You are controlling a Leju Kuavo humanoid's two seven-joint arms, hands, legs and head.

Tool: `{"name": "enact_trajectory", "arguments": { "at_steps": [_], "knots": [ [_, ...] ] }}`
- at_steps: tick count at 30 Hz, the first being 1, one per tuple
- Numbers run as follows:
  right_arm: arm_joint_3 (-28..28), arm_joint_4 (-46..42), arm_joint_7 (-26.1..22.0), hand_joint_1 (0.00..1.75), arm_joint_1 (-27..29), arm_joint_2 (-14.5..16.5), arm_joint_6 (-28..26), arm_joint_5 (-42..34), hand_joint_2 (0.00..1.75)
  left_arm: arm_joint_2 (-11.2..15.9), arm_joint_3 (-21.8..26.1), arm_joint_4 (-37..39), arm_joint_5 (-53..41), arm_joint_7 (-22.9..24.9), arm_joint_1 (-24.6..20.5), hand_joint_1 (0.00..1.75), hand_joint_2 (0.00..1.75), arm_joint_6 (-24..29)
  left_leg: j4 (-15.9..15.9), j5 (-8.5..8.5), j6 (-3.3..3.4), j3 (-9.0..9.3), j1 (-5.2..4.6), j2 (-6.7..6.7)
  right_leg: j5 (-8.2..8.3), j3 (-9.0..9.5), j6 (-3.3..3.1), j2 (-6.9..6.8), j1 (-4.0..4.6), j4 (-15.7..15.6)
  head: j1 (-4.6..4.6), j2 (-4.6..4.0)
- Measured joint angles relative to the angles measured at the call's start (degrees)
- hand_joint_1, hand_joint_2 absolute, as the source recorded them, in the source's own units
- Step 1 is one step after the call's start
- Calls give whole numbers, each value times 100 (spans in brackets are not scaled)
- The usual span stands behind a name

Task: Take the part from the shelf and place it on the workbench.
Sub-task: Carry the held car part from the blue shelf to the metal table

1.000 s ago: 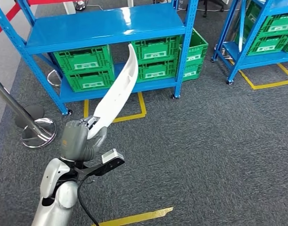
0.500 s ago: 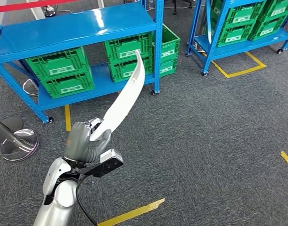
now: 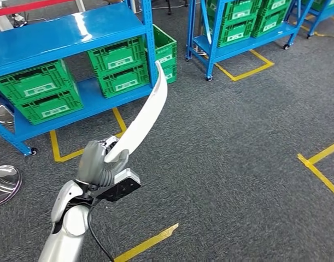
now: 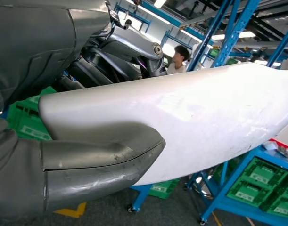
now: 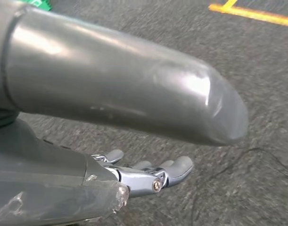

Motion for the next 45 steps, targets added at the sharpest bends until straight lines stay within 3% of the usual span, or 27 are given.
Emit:
{"name": "enact_trajectory", "arguments": {
  "at_steps": [2, 4, 6, 8, 9, 10, 12, 14, 17, 18, 20, 22, 23, 24, 25, 26, 28, 30, 32, 33, 35, 37, 39, 40, 42, 44, 45],
  "knots": [
    [0, -4, 19, 0, 10, -3, -10, -2, 0, -17, 22, 10, 4, 5, -23, 175, 175, 6, -126, 37, -9, 20, -4, 102, 46, -69, 75, 65, -18, -9, -26, 0],
    [0, -6, 41, 0, 17, -4, -17, -5, 0, -47, 37, 26, 21, 5, -39, 175, 175, 5, -273, 108, -51, 47, 33, 237, -83, -197, 123, -134, -2, 156, -1, 0],
    [2, -7, 55, 0, 1, -8, -18, -7, 0, -62, 68, 57, 85, 3, -43, 175, 175, -14, -326, 155, -82, 33, 47, 392, -451, -471, 176, -419, -5, 742, 34, 0],
    [9, -7, 54, 0, -2, -14, -11, -7, 0, -63, 121, 108, 197, -12, -41, 175, 175, -69, -319, 173, -105, -6, 45, 559, -741, -727, 246, -510, -34, 1394, 49, 0],
    [13, -7, 52, 0, 8, -20, -5, -7, 0, -63, 148, 138, 263, -31, -40, 175, 175, -102, -315, 181, -118, -23, 45, 638, -750, -732, 277, -529, -49, 1489, 49, 0],
    [17, -8, 51, 0, 20, -28, 0, -7, 0, -63, 172, 162, 325, -57, -40, 175, 175, -129, -308, 186, -134, -34, 50, 712, -653, -612, 302, -557, -65, 1344, 50, 0],
    [24, -10, 53, 0, 28, -40, 7, -7, 0, -64, 217, 199, 429, -113, -45, 175, 175, -170, -267, 172, -186, -50, 56, 845, -377, -127, 341, -723, -80, 582, 51, 0],
    [33, -11, 58, 0, 17, -39, 12, -7, 0, -66, 267, 221, 489, -147, -54, 175, 175, -195, -193, 143, -263, -69, 40, 942, -248, 205, 282, -835, -68, 35, 43, 0],
    [40, -11, 60, 0, 30, -35, 14, -5, 0, -74, 301, 253, 533, -189, -66, 175, 175, -205, -153, 147, -353, -82, 33, 1031, -223, 206, 128, -731, -50, -3, 31, 0],
    [42, -11, 59, 0, 37, -36, 14, -4, 0, -76, 307, 263, 537, -198, -69, 175, 175, -207, -118, 102, -382, -92, 46, 997, -206, 191, 89, -691, -53, -1, 29, 0],
    [54, -13, 59, 0, 33, -37, 16, -4, 0, -76, 323, 277, 547, -203, -73, 175, 175, -225, 234, -190, -435, -228, 76, 798, -163, 157, 11, -601, -63, -9, 18, 0],
    [70, -14, 60, 0, 25, -37, 22, -4, 0, -70, 353, 298, 560, -206, -69, 175, 175, -259, 985, -622, -456, -535, 93, 591, -129, 103, -39, -495, -49, -8, 11, 0],
    [76, -14, 61, 0, 26, -37, 25, -4, 0, -66, 370, 313, 565, -206, -64, 175, 175, -278, 1314, -752, -450, -673, 92, 553, -112, 78, -54, -435, -36, -7, 11, 0],
    [79, -14, 62, 0, 31, -37, 26, -4, 0, -61, 385, 330, 569, -207, -61, 175, 175, -291, 1481, -775, -432, -737, 89, 533, -96, 58, -64, -368, -22, -6, 10, 0],
    [80, -14, 62, 0, 38, -37, 27, -4, 0, -58, 397, 343, 574, -207, -59, 175, 175, -302, 1422, -677, -399, -692, 83, 516, -80, 47, -69, -299, -6, -6, 11, 0],
    [81, -14, 63, 0, 42, -37, 28, -4, 0, -56, 405, 350, 577, -207, -60, 175, 175, -308, 1150, -487, -349, -544, 73, 473, -66, 42, -70, -226, 11, -5, 12, 0],
    [82, -14, 68, 0, 40, -26, 32, -4, 0, -54, 421, 354, 583, -208, -70, 175, 175, -314, 399, -124, -203, -160, 51, 202, -34, 25, -58, -97, 22, -5, 27, 0],
    [85, -15, 77, 0, 28, -11, 38, -4, 0, -50, 438, 355, 589, -210, -83, 175, 175, -315, -9, -14, -88, 23, 26, -16, 11, -25, -6, 18, -10, -6, 22, 0],
    [87, -16, 82, 0, 33, -3, 39, -7, 0, -56, 449, 356, 593, -212, -95, 175, 175, -318, -116, -12, -57, 40, 11, 45, 68, -85, 81, 133, -35, -28, -5, 0],
    [87, -17, 82, 0, 45, -2, 37, -8, 0, -64, 450, 357, 595, -212, -99, 175, 175, -322, -187, 15, -70, 61, 22, 119, 71, -124, 109, 112, -33, -18, -14, 0],
    [88, -20, 81, 0, 57, 1, 32, -12, 0, -85, 455, 360, 603, -214, -101, 175, 175, -334, -330, 88, -105, 101, 57, 269, -101, -277, 153, -141, -9, 224, 22, 0],
    [91, -23, 82, 0, 45, -2, 30, -13, 0, -87, 468, 369, 612, -215, -86, 175, 175, -352, -365, 114, -115, 99, 61, 434, -483, -590, 202, -439, -13, 906, 57, 0],
    [99, -27, 80, 0, 45, -7, 31, -12, 0, -80, 483, 383, 615, -214, -66, 175, 175, -364, -358, 117, -123, 81, 57, 609, -694, -806, 264, -521, -33, 1456, 63, 0],
    [103, -29, 80, 0, 55, -10, 32, -12, 0, -79, 488, 390, 615, -214, -61, 175, 175, -367, -355, 116, -132, 76, 58, 687, -646, -760, 286, -541, -43, 1437, 64, 0],
    [110, -36, 79, 0, 73, -21, 36, -13, 0, -78, 500, 397, 616, -214, -62, 175, 175, -369, -335, 102, -171, 79, 60, 822, -344, -337, 316, -667, -63, 775, 64, 0],
    [117, -43, 79, 0, 61, -25, 42, -13, 0, -78, 514, 398, 617, -215, -69, 175, 175, -369, -285, 65, -239, 72, 31, 926, -165, 84, 272, -857, -51, 103, 59, 0],
    [120, -44, 79, 0, 55, -24, 43, -13, 0, -78, 521, 398, 619, -215, -74, 175, 175, -369, -261, 52, -273, 70, 14, 965, -154, 168, 227, -905, -41, -36, 49, 0]
  ]
}}
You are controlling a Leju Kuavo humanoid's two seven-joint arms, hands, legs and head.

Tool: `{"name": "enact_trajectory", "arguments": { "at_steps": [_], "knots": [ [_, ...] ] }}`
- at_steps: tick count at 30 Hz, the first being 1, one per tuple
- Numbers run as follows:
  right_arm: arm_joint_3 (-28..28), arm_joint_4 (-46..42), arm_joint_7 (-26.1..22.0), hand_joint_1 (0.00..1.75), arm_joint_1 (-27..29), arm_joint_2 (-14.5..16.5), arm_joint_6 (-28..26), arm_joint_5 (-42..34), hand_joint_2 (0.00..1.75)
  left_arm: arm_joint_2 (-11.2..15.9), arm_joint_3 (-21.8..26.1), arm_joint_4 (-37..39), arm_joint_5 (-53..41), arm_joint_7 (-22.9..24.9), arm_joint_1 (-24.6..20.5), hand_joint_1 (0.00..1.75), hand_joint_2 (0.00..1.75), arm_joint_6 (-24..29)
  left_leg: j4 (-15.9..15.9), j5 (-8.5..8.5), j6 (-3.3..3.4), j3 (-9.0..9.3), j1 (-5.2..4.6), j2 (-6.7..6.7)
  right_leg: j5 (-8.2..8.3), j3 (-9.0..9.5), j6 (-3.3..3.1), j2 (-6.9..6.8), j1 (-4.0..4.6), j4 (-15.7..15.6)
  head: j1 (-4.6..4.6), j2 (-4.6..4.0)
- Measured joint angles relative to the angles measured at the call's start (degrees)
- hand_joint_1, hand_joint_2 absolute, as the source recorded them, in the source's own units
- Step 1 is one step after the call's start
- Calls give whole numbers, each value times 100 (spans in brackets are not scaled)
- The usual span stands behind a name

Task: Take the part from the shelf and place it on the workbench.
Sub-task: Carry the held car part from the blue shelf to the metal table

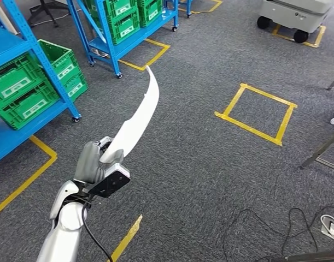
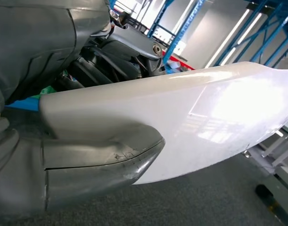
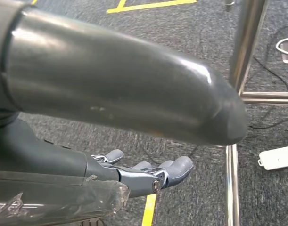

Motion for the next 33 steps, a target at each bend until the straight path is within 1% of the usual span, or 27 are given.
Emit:
{"name": "enact_trajectory", "arguments": {
  "at_steps": [2, 3, 4, 5, 7, 8, 9, 10, 11, 12, 14, 15, 16, 18, 19, 20, 22, 23, 24, 25, 26, 27, 28, 29, 30, 31, 33],
  "knots": [
    [2, 0, 0, 0, 1, 0, 1, 2, 0, -1, 10, 0, 15, -3, -11, 175, 175, -3, 24, -12, -49, 5, -9, 76, -5, -14, -108, 80, 12, -12, -16, 0],
    [2, 0, 0, 0, 7, 0, 2, 4, 0, -1, 14, 0, 29, -9, -18, 175, 175, -8, 40, -37, -79, 8, 1, 69, 3, -23, -147, 127, 9, -11, -17, 0],
    [2, -1, -1, 0, 10, -1, 2, 5, 0, 1, 19, 0, 44, -18, -23, 175, 175, -16, 113, -118, -108, -14, 17, 0, 15, -30, -186, 177, 5, -14, -18, 0],
    [2, -2, -2, 0, 9, -2, 3, 6, 0, 5, 26, 0, 61, -29, -26, 175, 175, -24, 287, -261, -136, -79, 32, -109, 30, -37, -223, 228, -1, -20, -23, 0],
    [3, -4, -4, 0, 1, -4, 5, 6, 0, 18, 43, 1, 85, -51, -21, 175, 175, -32, 967, -675, -163, -365, 52, -351, 53, -64, -269, 337, 3, -22, -30, 0],
    [4, -4, -4, 0, 0, -4, 6, 6, 0, 27, 53, 3, 92, -59, -16, 175, 175, -33, 1361, -847, -160, -540, 54, -403, 62, -80, -283, 403, 13, -21, -31, 0],
    [4, -4, -4, 0, 3, -4, 6, 5, 0, 37, 59, 7, 96, -66, -12, 175, 175, -33, 1638, -925, -148, -667, 53, -427, 70, -91, -291, 473, 24, -19, -31, 0],
    [4, -4, -4, 0, 8, -4, 6, 5, 0, 45, 62, 10, 101, -73, -11, 175, 175, -36, 1725, -888, -126, -709, 52, -440, 77, -97, -297, 545, 36, -17, -31, 0],
    [5, -4, -4, 0, 13, -4, 6, 5, 0, 52, 66, 14, 110, -82, -12, 175, 175, -41, 1582, -734, -93, -644, 49, -460, 83, -96, -300, 622, 49, -16, -31, 0],
    [5, -4, -4, 0, 16, -4, 7, 5, 0, 57, 68, 15, 122, -91, -15, 175, 175, -50, 1254, -506, -50, -491, 43, -511, 89, -90, -299, 696, 60, -15, -29, 0],
    [7, -3, -3, 0, 8, 2, 10, 6, 0, 61, 76, 15, 147, -108, -31, 175, 175, -72, 532, -139, 56, -166, 33, -759, 110, -95, -281, 828, 69, -12, -24, 0],
    [8, -3, -2, 0, 2, 5, 13, 5, 0, 64, 82, 15, 155, -114, -40, 175, 175, -81, 314, -62, 94, -72, 26, -861, 125, -115, -261, 886, 62, -9, -31, 0],
    [9, -2, -1, 0, 0, 9, 14, 3, 0, 68, 89, 15, 158, -118, -49, 175, 175, -88, 210, -57, 123, -34, 21, -917, 144, -146, -232, 941, 49, -7, -42, 0],
    [13, -2, -1, 0, 13, 8, 16, 1, 0, 66, 100, 15, 160, -123, -69, 175, 175, -97, 99, -59, 133, -10, 28, -831, 181, -210, -164, 1018, 34, -11, -61, 0],
    [14, -2, -2, 0, 24, 7, 16, 2, 0, 61, 101, 17, 160, -124, -79, 175, 175, -103, 29, -42, 131, 7, 41, -768, 159, -257, -138, 947, 42, 25, -59, 0],
    [15, -2, -3, 0, 29, 6, 16, 2, 0, 57, 103, 19, 161, -128, -89, 175, 175, -108, -33, -15, 126, 24, 55, -702, 76, -335, -115, 816, 55, 147, -45, 0],
    [19, -2, -5, 0, 19, 3, 18, 2, 0, 63, 115, 37, 163, -144, -95, 175, 175, -122, -85, 18, 122, 39, 58, -552, -260, -629, -75, 502, 63, 748, -20, 0],
    [22, -2, -4, 0, 11, 2, 19, 2, 0, 74, 125, 57, 164, -159, -96, 175, 175, -127, -83, 20, 125, 34, 51, -473, -439, -805, -50, 428, 55, 1139, -8, 0],
    [26, -2, -4, 0, 7, 1, 20, 2, 0, 86, 135, 82, 165, -172, -95, 175, 175, -131, -80, 19, 125, 31, 46, -392, -547, -940, -28, 397, 46, 1446, -5, 0],
    [30, -2, -4, 0, 11, -1, 21, 2, 0, 98, 142, 111, 166, -184, -97, 175, 175, -133, -78, 18, 123, 29, 44, -313, -553, -983, -9, 380, 38, 1565, -6, 0],
    [34, -3, -4, 0, 18, -4, 21, 1, 0, 105, 149, 137, 167, -192, -101, 175, 175, -133, -75, 13, 116, 30, 45, -241, -450, -899, 6, 356, 30, 1441, -4, 0],
    [38, -3, -4, 0, 24, -8, 21, 1, 0, 110, 155, 158, 168, -195, -107, 175, 175, -133, -68, 3, 101, 35, 47, -173, -272, -696, 19, 300, 22, 1097, -5, 0],
    [41, -3, -4, 0, 26, -12, 22, 0, 0, 113, 162, 174, 169, -196, -118, 175, 175, -133, -52, -12, 76, 41, 41, -114, -119, -457, 31, 187, 18, 670, -4, 0],
    [45, -2, -3, 0, 18, -14, 25, 0, 0, 116, 171, 185, 171, -197, -134, 175, 175, -133, -23, -37, 44, 38, 21, -60, -13, -246, 15, 74, 18, 304, -2, 0],
    [48, -1, -2, 0, 7, -14, 27, 1, 0, 121, 178, 193, 173, -201, -151, 175, 175, -133, 5, -56, 13, 35, 0, -17, 31, -114, -20, -3, 23, 76, -6, 0],
    [49, -1, -1, 0, -1, -12, 29, 1, 0, 128, 182, 201, 176, -206, -169, 175, 175, -133, 28, -68, -11, 32, -22, 22, 21, -72, -64, -36, 33, -1, -10, 0],
    [50, 0, -1, 0, -3, -11, 33, 3, 0, 142, 185, 223, 178, -219, -197, 175, 175, -132, 45, -82, -42, 36, -26, 96, 28, -86, -152, 67, 43, 15, -19, 0]
  ]
}}
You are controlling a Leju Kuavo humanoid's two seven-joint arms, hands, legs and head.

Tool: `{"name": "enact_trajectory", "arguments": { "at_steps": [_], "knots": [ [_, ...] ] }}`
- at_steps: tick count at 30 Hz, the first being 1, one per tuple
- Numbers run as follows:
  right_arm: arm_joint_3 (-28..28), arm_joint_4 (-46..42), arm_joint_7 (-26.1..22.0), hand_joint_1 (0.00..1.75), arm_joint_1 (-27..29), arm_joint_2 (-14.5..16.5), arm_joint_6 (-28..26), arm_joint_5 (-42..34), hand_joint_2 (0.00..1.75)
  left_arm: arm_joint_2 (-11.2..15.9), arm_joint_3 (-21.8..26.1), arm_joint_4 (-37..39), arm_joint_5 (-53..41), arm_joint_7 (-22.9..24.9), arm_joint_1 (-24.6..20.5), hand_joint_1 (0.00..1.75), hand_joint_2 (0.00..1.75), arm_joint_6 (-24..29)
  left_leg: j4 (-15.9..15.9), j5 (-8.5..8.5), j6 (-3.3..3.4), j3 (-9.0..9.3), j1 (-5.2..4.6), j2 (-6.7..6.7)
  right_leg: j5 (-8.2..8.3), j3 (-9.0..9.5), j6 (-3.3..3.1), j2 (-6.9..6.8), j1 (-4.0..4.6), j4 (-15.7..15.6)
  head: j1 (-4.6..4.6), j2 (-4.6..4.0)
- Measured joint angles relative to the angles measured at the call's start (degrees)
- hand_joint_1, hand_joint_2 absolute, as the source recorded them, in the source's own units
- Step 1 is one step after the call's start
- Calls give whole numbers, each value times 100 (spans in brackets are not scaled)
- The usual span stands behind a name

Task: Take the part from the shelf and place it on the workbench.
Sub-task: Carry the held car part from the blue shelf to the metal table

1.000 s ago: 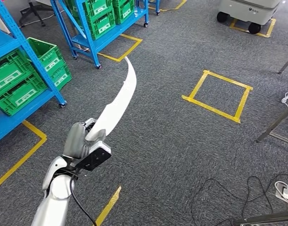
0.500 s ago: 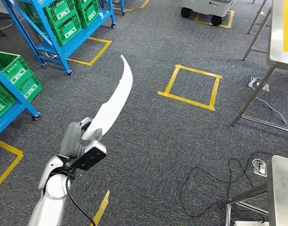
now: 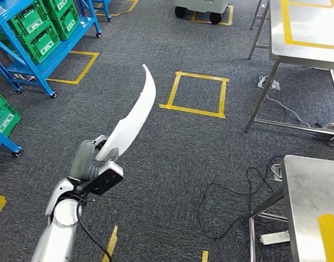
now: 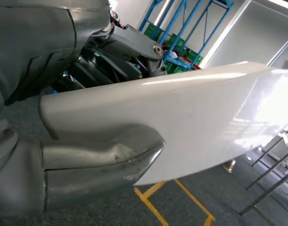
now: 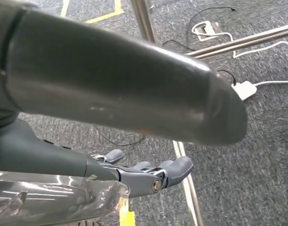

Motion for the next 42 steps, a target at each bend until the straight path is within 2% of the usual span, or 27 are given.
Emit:
{"name": "enact_trajectory", "arguments": {
  "at_steps": [1, 3, 5, 6, 7, 8, 9, 11, 12, 14, 16, 18, 20, 21, 22, 23, 24, 26, 28, 31, 32, 34, 36, 38, 39, 40, 42],
  "knots": [
    [0, 0, -1, 0, 4, 0, 2, 1, 0, 4, 0, 13, 0, -4, -11, 175, 175, 1, 23, -38, -26, -2, 14, -40, 12, -9, -30, 52, -2, -1, -2, 0],
    [0, -1, -4, 0, 0, -2, 6, 1, 0, 14, 1, 30, 1, -10, -25, 175, 175, 2, 337, -294, -79, -124, 46, -273, 41, -26, -96, 164, -13, -9, -7, 0],
    [1, -1, -5, 0, -18, -4, 9, 1, 0, 36, 3, 51, 1, -16, -25, 175, 175, 3, 1087, -701, -95, -456, 61, -492, 63, -56, -139, 286, -5, -9, -14, 0],
    [2, 0, -4, 0, -22, -4, 9, 1, 0, 50, 4, 67, 0, -18, -23, 175, 175, 3, 1460, -845, -87, -634, 61, -522, 74, -73, -152, 354, 5, -9, -18, 0],
    [3, 0, -5, 0, -20, -4, 9, 2, 0, 62, 5, 86, -1, -20, -21, 175, 175, 3, 1679, -881, -68, -746, 59, -534, 83, -86, -162, 424, 15, -8, -20, 0],
    [3, 1, -5, 0, -15, -4, 9, 1, 0, 72, 6, 102, -1, -25, -21, 175, 175, 3, 1685, -798, -40, -757, 55, -546, 93, -93, -167, 497, 25, -8, -22, 0],
    [4, 1, -5, 0, -10, -3, 9, 1, 0, 80, 7, 114, -1, -36, -24, 175, 175, 4, 1477, -619, -4, -663, 48, -575, 102, -93, -169, 569, 31, -7, -22, 0],
    [4, 3, -5, 0, -12, 7, 9, 0, 0, 93, 7, 125, -1, -63, -40, 175, 175, 8, 714, -191, 85, -297, 30, -778, 125, -92, -152, 707, 33, -7, -20, 0],
    [5, 4, -5, 0, -20, 15, 9, 1, 0, 99, 7, 126, -1, -74, -52, 175, 175, 10, 394, -65, 119, -153, 25, -894, 140, -104, -133, 766, 29, -2, -18, 0],
    [9, 7, -5, 0, -26, 27, 10, 2, 0, 108, 7, 132, -1, -84, -80, 175, 175, 14, 112, -34, 151, -47, 16, -1012, 182, -165, -73, 868, 10, 2, -38, 0],
    [13, 7, -6, 0, -2, 21, 11, 1, 0, 108, 7, 139, -1, -87, -97, 175, 175, 17, 30, -11, 150, -38, 18, -910, 214, -232, -7, 926, -5, 1, -61, 0],
    [15, 6, -8, 0, 19, 13, 11, 1, 0, 103, 5, 146, -2, -90, -109, 175, 175, 17, -49, 50, 164, -22, 40, -778, 67, -366, 34, 720, 15, 210, -44, 0],
    [21, 6, -7, 0, 11, 7, 11, -1, 0, 105, 5, 162, -3, -92, -112, 175, 175, 17, -78, 74, 179, -30, 39, -628, -306, -665, 75, 422, 21, 850, -23, 0],
    [25, 7, -5, 0, 5, 7, 11, -1, 0, 109, 7, 174, -3, -93, -111, 175, 175, 18, -75, 75, 182, -43, 32, -547, -484, -829, 103, 355, 12, 1229, -15, 0],
    [28, 7, -5, 0, 5, 5, 11, -1, 0, 113, 8, 187, -3, -93, -108, 175, 175, 18, -72, 75, 182, -53, 26, -465, -580, -930, 128, 323, 2, 1495, -14, 0],
    [30, 7, -7, 0, 11, 1, 11, -1, 0, 115, 9, 201, -3, -93, -107, 175, 175, 18, -69, 74, 180, -61, 24, -386, -576, -928, 147, 303, -7, 1563, -12, 0],
    [31, 7, -7, 0, 18, -4, 11, -1, 0, 116, 9, 211, -3, -93, -108, 175, 175, 18, -65, 71, 174, -62, 26, -316, -470, -800, 162, 274, -13, 1397, -10, 0],
    [34, 7, -7, 0, 22, -20, 11, -1, 0, 116, 9, 221, -3, -93, -110, 175, 175, 19, -48, 51, 140, -53, 30, -192, -183, -317, 177, 94, -10, 611, -8, 0],
    [44, 7, -6, 0, 6, -27, 12, -1, 0, 120, 10, 222, -3, -93, -120, 175, 175, 21, 3, 16, 86, -57, 4, -95, -57, 13, 117, -39, 9, 54, -14, 0],
    [53, 9, -12, 0, 13, -26, 12, -3, 0, 121, 10, 225, -7, -101, -129, 175, 175, 24, 39, -14, 40, -52, -17, 20, -53, 41, -2, 71, 19, -3, -18, 0],
    [54, 10, -15, 0, 21, -23, 12, -4, 0, 120, 9, 225, -8, -104, -134, 175, 175, 24, 73, -60, 18, -56, -9, -15, -45, 36, -31, 117, 12, -3, -22, 0],
    [55, 11, -17, 0, 22, -14, 11, -5, 0, 123, 9, 226, -10, -110, -143, 175, 175, 26, 397, -311, -33, -181, 19, -235, -25, 29, -94, 212, -7, -10, -37, 0],
    [57, 11, -18, 0, 7, -5, 11, -5, 0, 140, 9, 235, -11, -114, -140, 175, 175, 27, 1091, -673, -58, -491, 41, -464, -12, 17, -132, 320, -10, -10, -45, 0],
    [58, 11, -18, 0, 5, -2, 11, -4, 0, 163, 12, 258, -13, -116, -131, 175, 175, 27, 1586, -799, -50, -740, 45, -526, -3, 7, -146, 451, -7, -9, -44, 0],
    [58, 11, -19, 0, 11, -2, 11, -4, 0, 172, 14, 270, -15, -120, -129, 175, 175, 27, 1568, -703, -37, -748, 46, -543, 1, 6, -147, 522, -6, -9, -43, 0],
    [58, 11, -19, 0, 16, -2, 11, -4, 0, 179, 15, 277, -16, -127, -130, 175, 175, 28, 1353, -517, -21, -659, 49, -577, 7, 9, -142, 593, -6, -8, -43, 0],
    [58, 11, -19, 0, 11, -3, 11, -4, 0, 189, 15, 280, -18, -150, -139, 175, 175, 33, 664, -115, 7, -357, 74, -803, 21, 0, -117, 731, -2, 3, -41, 0]
  ]
}}
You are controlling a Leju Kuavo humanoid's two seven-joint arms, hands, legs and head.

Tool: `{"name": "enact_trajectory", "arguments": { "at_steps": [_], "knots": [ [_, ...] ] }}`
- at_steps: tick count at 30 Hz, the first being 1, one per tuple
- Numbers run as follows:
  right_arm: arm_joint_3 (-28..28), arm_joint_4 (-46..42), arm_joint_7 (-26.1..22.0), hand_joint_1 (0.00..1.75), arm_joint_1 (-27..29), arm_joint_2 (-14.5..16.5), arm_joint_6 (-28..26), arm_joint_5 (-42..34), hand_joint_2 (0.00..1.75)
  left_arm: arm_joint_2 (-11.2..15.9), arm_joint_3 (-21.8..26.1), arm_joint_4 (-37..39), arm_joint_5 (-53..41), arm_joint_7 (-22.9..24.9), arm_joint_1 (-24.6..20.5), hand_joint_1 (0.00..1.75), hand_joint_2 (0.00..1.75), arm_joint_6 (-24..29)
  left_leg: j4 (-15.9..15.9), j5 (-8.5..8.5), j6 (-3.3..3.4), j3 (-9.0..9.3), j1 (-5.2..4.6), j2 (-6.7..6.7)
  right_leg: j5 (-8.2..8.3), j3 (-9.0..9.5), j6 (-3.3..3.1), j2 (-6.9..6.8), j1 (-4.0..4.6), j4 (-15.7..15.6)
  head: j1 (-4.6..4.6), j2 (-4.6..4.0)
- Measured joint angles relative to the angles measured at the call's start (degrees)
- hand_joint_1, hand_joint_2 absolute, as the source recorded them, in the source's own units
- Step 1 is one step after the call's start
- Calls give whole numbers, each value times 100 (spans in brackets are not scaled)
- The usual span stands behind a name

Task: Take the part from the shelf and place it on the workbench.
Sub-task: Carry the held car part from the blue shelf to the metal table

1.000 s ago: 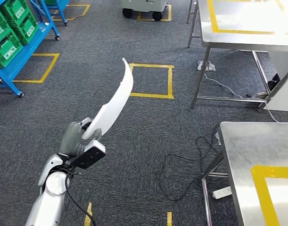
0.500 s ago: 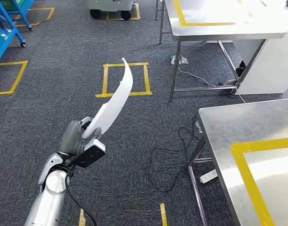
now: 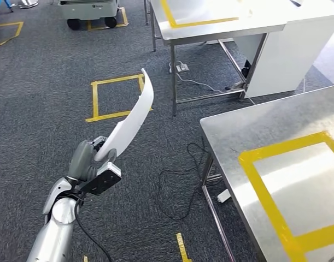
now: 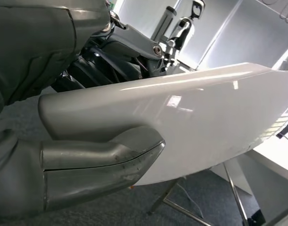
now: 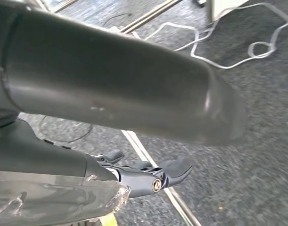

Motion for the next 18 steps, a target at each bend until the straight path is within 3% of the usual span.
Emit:
{"name": "enact_trajectory", "arguments": {
  "at_steps": [2, 4, 5, 7, 9, 11, 12, 13, 15, 17, 18],
  "knots": [
    [1, 0, -2, 0, -17, -3, 1, 1, 0, 9, 0, 0, 0, -21, -11, 175, 175, 4, -450, 118, 2, 188, 25, -196, 28, -55, 52, 126, 1, 18, 4, 0],
    [1, 0, -3, 0, -7, -6, 2, 2, 0, 10, 0, 0, -1, -28, -16, 175, 175, 5, -537, 91, 17, 206, 20, -156, 71, -118, 126, 237, -18, 7, 8, 0],
    [1, 0, -3, 0, 9, -7, 2, 2, 0, 8, 0, 2, -1, -28, -25, 175, 175, 8, -554, 113, 46, 203, 21, -92, 65, -156, 155, 219, -25, 20, 9, 0],
    [1, 1, -2, 0, 24, -6, 0, -7, 0, 1, 4, 14, -1, -34, -65, 175, 175, 30, -604, 159, 116, 202, 29, 40, -116, -327, 188, -21, -10, 303, 45, 0],
    [3, 2, -1, 0, 6, -4, -2, -17, 0, 6, 20, 42, -3, -40, -90, 175, 175, 65, -617, 174, 150, 191, 14, 187, -477, -661, 203, -315, 2, 1008, 82, 0],
    [9, 2, -1, 0, -3, -5, -1, -19, 0, 20, 44, 87, -10, -42, -92, 175, 175, 86, -615, 172, 154, 183, -5, 349, -678, -917, 223, -402, -1, 1600, 84, 0],
    [13, 2, -1, 0, 5, -5, 0, -19, 0, 22, 55, 114, -14, -45, -98, 175, 175, 95, -614, 170, 153, 182, -8, 423, -631, -902, 229, -420, -1, 1611, 87, 0],
    [16, 2, -1, 0, 13, -6, 0, -22, 0, 22, 64, 140, -19, -51, -110, 175, 175, 104, -613, 167, 149, 184, -9, 489, -491, -770, 232, -452, -1, 1394, 86, 0],
    [25, 2, -1, 0, 15, -6, 1, -31, 0, 22, 83, 192, -34, -73, -155, 175, 175, 125, -607, 154, 125, 194, -18, 602, -177, -300, 227, -666, 13, 564, 88, 0],
    [34, 2, 1, 0, -8, -6, 3, -36, 0, 29, 103, 240, -58, -109, -213, 175, 175, 145, -586, 136, 82, 195, -53, 693, -65, -5, 176, -827, 40, 38, 80, 0],
    [38, 2, 2, 0, -16, -6, 4, -36, 0, 32, 110, 264, -69, -125, -237, 175, 175, 154, -581, 134, 62, 198, -69, 737, -82, 16, 145, -824, 58, -9, 77, 0]
  ]
}}
